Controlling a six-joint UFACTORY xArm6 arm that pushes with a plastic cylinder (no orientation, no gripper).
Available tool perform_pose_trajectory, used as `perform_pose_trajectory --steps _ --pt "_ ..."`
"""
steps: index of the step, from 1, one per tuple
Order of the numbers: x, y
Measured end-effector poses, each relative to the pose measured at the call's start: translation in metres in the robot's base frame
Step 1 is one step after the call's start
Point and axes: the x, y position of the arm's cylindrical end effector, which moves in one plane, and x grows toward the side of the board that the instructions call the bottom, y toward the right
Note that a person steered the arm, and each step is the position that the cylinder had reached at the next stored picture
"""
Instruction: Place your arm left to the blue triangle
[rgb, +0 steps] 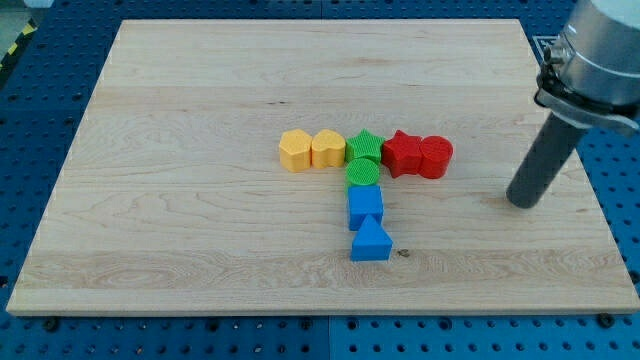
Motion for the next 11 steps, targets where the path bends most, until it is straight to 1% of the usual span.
perform_pose_trajectory --steps 1,3,5,7,8,9,10,11 --pt "0.036 0.000" --pt "0.043 0.000" --pt "0.076 -0.058" --pt "0.097 -0.149" --pt "0.090 -0.219" --pt "0.054 -0.238" --pt "0.040 -0.229" --pt "0.015 -0.227"
